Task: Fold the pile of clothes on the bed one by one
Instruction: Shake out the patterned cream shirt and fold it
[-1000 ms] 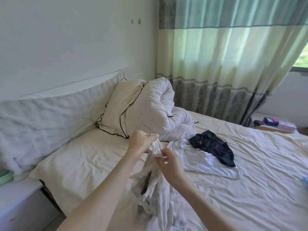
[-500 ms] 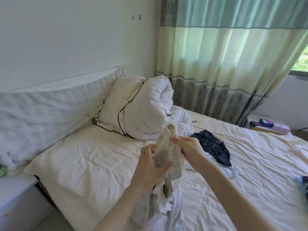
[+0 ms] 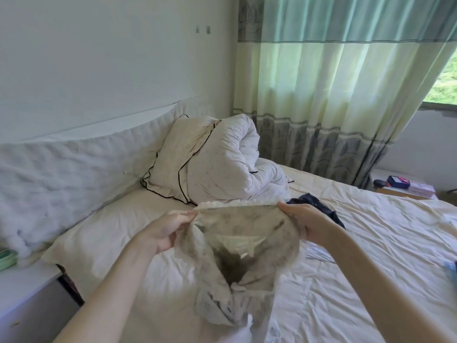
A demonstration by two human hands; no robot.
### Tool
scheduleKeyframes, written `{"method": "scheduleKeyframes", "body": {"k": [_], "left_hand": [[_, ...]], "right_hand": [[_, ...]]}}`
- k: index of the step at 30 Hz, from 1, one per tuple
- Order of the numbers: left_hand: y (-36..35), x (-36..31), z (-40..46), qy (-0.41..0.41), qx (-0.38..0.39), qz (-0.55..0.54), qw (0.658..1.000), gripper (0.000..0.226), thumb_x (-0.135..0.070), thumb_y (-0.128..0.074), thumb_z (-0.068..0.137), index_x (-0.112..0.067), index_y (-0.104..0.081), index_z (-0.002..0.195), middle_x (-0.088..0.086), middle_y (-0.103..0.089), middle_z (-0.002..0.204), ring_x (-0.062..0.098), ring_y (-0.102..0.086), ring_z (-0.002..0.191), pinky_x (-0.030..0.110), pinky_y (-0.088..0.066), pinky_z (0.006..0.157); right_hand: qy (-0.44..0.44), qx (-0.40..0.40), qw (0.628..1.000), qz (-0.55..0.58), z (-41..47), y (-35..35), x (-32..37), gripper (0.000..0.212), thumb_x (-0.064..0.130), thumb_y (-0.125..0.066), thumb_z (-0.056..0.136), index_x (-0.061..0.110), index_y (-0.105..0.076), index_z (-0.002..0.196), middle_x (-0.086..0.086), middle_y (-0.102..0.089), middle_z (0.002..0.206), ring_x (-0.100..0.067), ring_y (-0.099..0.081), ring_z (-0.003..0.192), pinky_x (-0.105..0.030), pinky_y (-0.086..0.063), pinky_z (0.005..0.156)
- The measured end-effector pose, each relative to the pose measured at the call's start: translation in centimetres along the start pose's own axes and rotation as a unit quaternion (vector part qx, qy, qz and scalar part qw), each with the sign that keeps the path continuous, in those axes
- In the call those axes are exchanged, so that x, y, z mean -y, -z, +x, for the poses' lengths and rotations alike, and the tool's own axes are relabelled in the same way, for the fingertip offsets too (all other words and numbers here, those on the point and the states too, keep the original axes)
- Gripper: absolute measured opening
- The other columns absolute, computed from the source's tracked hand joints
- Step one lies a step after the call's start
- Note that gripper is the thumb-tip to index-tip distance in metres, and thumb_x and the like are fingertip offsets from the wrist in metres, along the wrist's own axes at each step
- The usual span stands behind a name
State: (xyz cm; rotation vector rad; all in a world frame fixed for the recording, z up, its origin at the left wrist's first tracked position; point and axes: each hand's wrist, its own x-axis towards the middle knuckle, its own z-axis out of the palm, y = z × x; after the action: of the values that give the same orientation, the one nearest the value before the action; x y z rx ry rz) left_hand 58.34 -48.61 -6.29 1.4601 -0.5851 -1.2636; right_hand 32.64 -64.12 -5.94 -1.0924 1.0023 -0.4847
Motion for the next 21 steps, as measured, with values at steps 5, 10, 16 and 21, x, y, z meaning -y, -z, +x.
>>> {"method": "scheduleKeyframes", "body": {"k": [5,10,16,21], "left_hand": [[1.8,-0.5,-0.1,0.093,0.062,-0.040,0.993,0.032,-0.028,-0.053,0.090,-0.004,-0.074,0.090,0.013,-0.069,0.080,0.023,-0.068,0.068,0.030,-0.057,0.062],[1.8,0.6,0.1,0.082,0.042,-0.121,0.988,0.027,-0.020,-0.051,0.086,-0.003,-0.070,0.078,0.013,-0.062,0.074,0.021,-0.063,0.065,0.029,-0.055,0.061],[3.0,1.0,-0.2,0.082,0.012,-0.137,0.987,0.044,-0.022,-0.045,0.097,0.002,-0.072,0.072,0.016,-0.069,0.069,0.025,-0.069,0.060,0.034,-0.057,0.050],[3.2,0.5,-0.9,-0.005,0.022,0.092,0.995,0.083,-0.059,-0.081,0.053,-0.016,-0.054,0.118,0.007,-0.063,0.106,0.021,-0.065,0.092,0.035,-0.056,0.079]], "right_hand": [[-0.083,0.123,0.989,-0.011,0.1,1.1,-0.1,0.029,0.029,-0.071,0.072,0.003,-0.075,0.084,-0.015,-0.070,0.078,-0.026,-0.069,0.065,-0.034,-0.058,0.059],[0.059,0.142,0.976,-0.156,0.1,0.4,-3.0,0.056,0.041,-0.070,0.073,0.019,-0.057,0.122,-0.005,-0.062,0.116,-0.015,-0.064,0.094,-0.028,-0.054,0.081],[0.356,0.042,0.714,-0.602,-0.7,-1.3,-6.6,0.063,0.061,-0.067,0.072,0.058,-0.040,0.129,0.012,-0.044,0.107,-0.010,-0.053,0.087,-0.024,-0.046,0.067],[0.394,-0.019,0.694,-0.602,0.4,-1.6,-5.2,0.022,0.034,-0.063,0.089,0.015,-0.070,0.081,0.005,-0.053,0.065,-0.015,-0.054,0.055,-0.029,-0.042,0.051]]}}
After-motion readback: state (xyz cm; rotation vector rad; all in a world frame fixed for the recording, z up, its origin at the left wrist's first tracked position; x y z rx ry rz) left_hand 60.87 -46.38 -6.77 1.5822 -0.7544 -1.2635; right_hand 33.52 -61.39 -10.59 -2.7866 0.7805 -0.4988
